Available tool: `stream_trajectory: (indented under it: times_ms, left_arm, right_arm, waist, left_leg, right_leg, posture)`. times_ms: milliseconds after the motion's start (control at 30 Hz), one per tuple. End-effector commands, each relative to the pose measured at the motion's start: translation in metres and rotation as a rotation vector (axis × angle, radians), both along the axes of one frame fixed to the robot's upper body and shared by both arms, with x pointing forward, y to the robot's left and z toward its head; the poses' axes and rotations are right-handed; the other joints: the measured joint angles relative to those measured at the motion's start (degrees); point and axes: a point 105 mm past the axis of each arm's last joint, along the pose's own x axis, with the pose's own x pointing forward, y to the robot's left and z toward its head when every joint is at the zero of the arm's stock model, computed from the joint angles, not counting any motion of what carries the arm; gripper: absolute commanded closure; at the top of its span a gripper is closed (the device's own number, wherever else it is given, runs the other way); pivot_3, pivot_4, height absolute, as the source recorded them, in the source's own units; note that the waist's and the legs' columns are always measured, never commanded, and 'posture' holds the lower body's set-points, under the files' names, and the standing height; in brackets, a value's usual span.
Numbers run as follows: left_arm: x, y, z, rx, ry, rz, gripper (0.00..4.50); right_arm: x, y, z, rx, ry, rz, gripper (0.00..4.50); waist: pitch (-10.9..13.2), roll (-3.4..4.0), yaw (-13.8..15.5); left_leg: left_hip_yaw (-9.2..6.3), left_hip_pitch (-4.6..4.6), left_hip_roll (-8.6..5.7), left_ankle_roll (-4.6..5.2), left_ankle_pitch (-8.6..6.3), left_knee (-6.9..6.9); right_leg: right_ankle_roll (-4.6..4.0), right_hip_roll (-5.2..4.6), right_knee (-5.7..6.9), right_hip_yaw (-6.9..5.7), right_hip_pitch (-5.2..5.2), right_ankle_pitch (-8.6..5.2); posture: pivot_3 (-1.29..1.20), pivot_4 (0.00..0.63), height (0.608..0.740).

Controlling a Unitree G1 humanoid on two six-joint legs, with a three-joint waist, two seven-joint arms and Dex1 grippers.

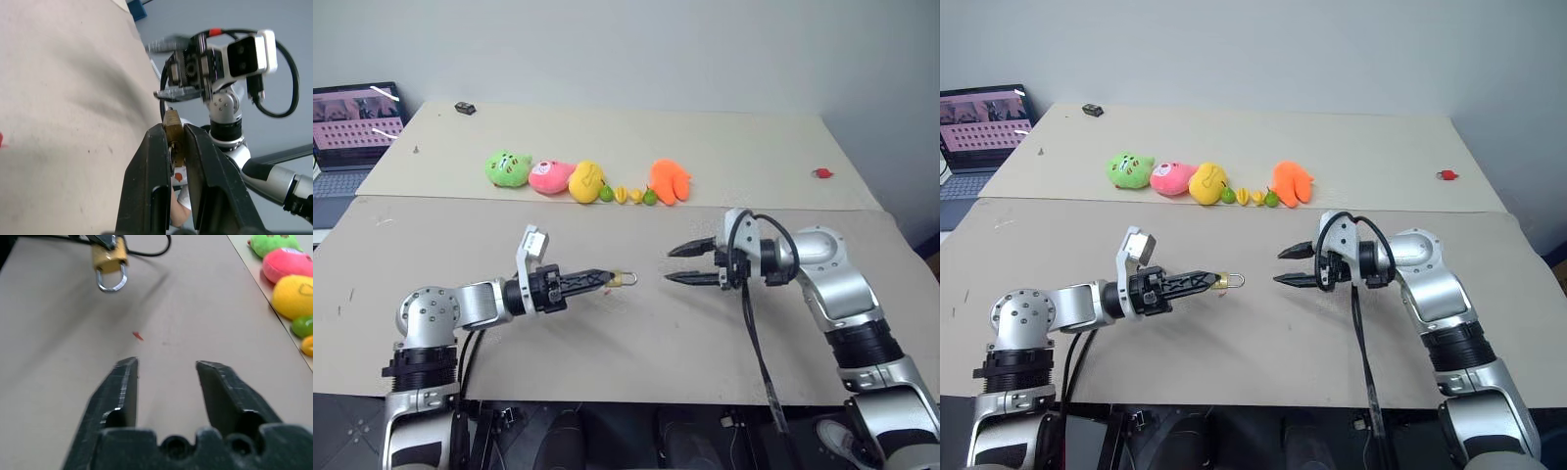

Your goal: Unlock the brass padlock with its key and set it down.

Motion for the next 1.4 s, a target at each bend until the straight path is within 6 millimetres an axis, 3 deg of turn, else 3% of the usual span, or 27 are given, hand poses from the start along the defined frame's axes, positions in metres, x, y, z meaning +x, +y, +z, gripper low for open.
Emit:
stream_trajectory:
  times_ms: [33,133,367,567,800,1133,1400]
  left_arm:
    - [0.000,-0.005,0.010,-0.036,-0.044,-0.008,4.47]
    - [0.000,-0.008,0.012,-0.054,-0.043,-0.015,4.47]
    - [0.002,-0.012,0.013,-0.066,-0.039,-0.017,4.47]
    - [0.002,-0.013,0.011,-0.066,-0.036,-0.016,4.47]
    - [0.002,-0.014,0.011,-0.065,-0.036,-0.018,4.47]
    - [0.002,-0.014,0.012,-0.066,-0.040,-0.016,4.47]
    - [0.000,-0.015,0.010,-0.067,-0.038,-0.018,4.47]
  right_arm:
    - [-0.006,0.007,0.017,0.048,-0.051,0.039,3.54]
    - [-0.007,0.009,0.018,0.050,-0.056,0.047,4.47]
    - [-0.004,0.015,0.019,0.053,-0.087,0.036,4.47]
    - [-0.012,0.011,0.045,0.118,-0.034,0.076,4.47]
    - [-0.024,0.016,0.043,0.111,0.015,0.122,4.47]
    - [-0.045,0.034,0.022,0.062,0.061,0.205,4.47]
    - [-0.034,0.039,0.024,0.057,0.028,0.202,4.47]
  waist:
    - [0.0,0.00,0.0]
    - [0.0,0.00,0.1]
    - [0.0,0.00,0.1]
    - [0.0,0.00,0.1]
    - [0.0,0.00,0.1]
    - [0.0,0.00,0.1]
    - [0.0,0.00,0.1]
  left_leg:
    - [-0.01,0.00,0.00,0.00,0.00,0.01]
    - [-0.01,0.00,0.00,0.00,0.00,0.01]
    - [0.00,0.00,-0.01,0.00,0.00,0.01]
    - [-0.01,0.00,-0.01,0.00,0.00,0.00]
    - [-0.01,0.00,-0.01,0.00,0.00,0.00]
    - [-0.01,0.00,-0.02,0.00,0.00,0.01]
    - [-0.01,-0.01,-0.02,0.00,0.00,0.01]
  right_leg:
    - [0.00,0.00,0.00,0.00,0.01,0.00]
    - [0.00,0.00,0.00,0.00,0.01,0.01]
    - [0.00,0.00,0.01,0.00,0.00,0.01]
    - [-0.11,0.00,0.01,0.00,0.00,0.07]
    - [-0.14,0.00,-0.01,0.00,0.00,0.09]
    - [-0.01,-0.01,0.00,0.00,0.00,0.01]
    - [-0.01,-0.02,-0.01,0.00,0.00,0.02]
  posture:
    - [0.00,0.150,0.722]
    - [0.00,0.150,0.722]
    - [0.00,0.150,0.722]
    - [0.00,0.150,0.722]
    - [0.00,0.150,0.722]
    - [0.00,0.150,0.722]
    - [0.00,0.150,0.722]
